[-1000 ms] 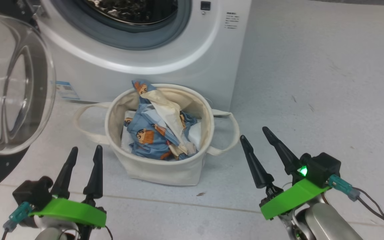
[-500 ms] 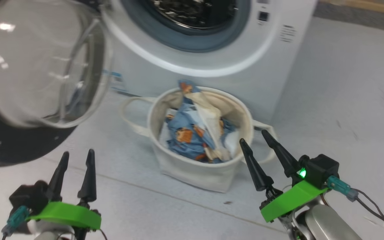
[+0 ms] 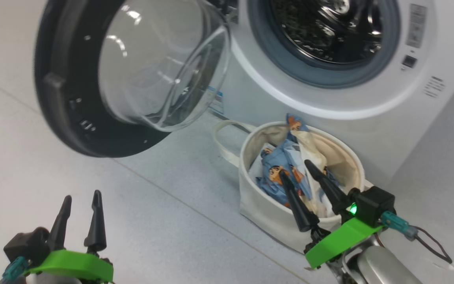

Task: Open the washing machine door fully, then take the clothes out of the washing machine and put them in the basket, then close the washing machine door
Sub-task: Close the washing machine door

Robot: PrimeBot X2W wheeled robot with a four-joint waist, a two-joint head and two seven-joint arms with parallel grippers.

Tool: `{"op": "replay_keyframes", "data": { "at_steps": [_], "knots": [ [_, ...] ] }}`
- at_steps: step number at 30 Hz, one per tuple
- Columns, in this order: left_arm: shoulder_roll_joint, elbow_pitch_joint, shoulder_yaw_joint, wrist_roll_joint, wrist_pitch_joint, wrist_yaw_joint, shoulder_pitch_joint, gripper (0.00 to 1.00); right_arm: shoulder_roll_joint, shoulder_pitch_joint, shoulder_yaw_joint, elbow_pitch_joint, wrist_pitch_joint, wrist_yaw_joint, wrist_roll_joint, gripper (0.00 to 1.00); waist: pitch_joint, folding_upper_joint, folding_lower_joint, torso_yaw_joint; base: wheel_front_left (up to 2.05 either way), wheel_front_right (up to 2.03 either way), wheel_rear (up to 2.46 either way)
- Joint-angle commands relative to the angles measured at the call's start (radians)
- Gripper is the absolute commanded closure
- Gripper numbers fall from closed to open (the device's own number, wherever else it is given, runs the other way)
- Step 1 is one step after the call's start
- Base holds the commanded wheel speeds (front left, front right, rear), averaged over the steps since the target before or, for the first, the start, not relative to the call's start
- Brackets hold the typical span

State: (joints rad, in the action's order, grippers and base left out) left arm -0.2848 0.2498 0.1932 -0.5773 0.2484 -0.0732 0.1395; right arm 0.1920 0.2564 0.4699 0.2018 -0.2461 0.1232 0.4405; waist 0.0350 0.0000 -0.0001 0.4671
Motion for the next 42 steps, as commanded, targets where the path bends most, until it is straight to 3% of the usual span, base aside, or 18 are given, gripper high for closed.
{"op": "replay_keyframes", "data": {
  "at_steps": [1, 16, 22, 24, 29, 35, 42],
  "knots": [
    [-0.015, -0.029, -0.046, -0.010, 0.005, -0.004, 0.029, 0.00, 0.001, 0.005, 0.019, -0.031, 0.004, 0.008, 0.005, 0.00, -0.001, 0.0000, 0.0001, 0.028, 0.00, 0.00, 0.00],
    [-0.021, -0.034, -0.046, -0.033, -0.005, 0.009, 0.033, 0.00, -0.005, -0.006, 0.024, -0.025, 0.001, 0.008, 0.015, 0.00, -0.010, 0.0000, 0.0001, 0.008, 0.00, 0.00, 0.00],
    [-0.028, -0.061, -0.092, -0.110, -0.039, 0.033, 0.096, 0.00, -0.006, -0.016, 0.024, -0.032, 0.002, 0.008, 0.015, 0.00, -0.014, 0.0000, 0.0001, -0.007, 0.00, 0.00, 0.00],
    [-0.037, -0.053, -0.131, -0.165, -0.072, 0.038, 0.143, 1.00, -0.005, -0.021, 0.023, -0.034, 0.005, 0.008, 0.014, 0.00, -0.016, 0.0000, 0.0001, -0.010, 0.00, 0.00, 0.00],
    [-0.060, 0.070, -0.243, -0.338, -0.195, 0.038, 0.315, 1.00, -0.004, -0.028, 0.025, -0.039, 0.013, 0.008, 0.013, 0.00, -0.012, 0.0000, 0.0001, -0.021, 0.00, 0.00, 0.00],
    [-0.109, 0.323, -0.336, -0.446, -0.264, 0.018, 0.520, 1.00, 0.004, -0.023, 0.031, -0.048, 0.027, 0.008, 0.009, 0.00, 0.002, 0.0000, 0.0001, -0.053, 0.00, 0.00, 0.00],
    [-0.140, 0.554, -0.417, -0.561, -0.321, 0.064, 0.674, 1.00, 0.022, -0.014, 0.030, -0.066, 0.046, 0.008, 0.001, 0.00, 0.030, 0.0000, 0.0001, -0.099, 0.00, 0.00, 0.00]
  ]
}}
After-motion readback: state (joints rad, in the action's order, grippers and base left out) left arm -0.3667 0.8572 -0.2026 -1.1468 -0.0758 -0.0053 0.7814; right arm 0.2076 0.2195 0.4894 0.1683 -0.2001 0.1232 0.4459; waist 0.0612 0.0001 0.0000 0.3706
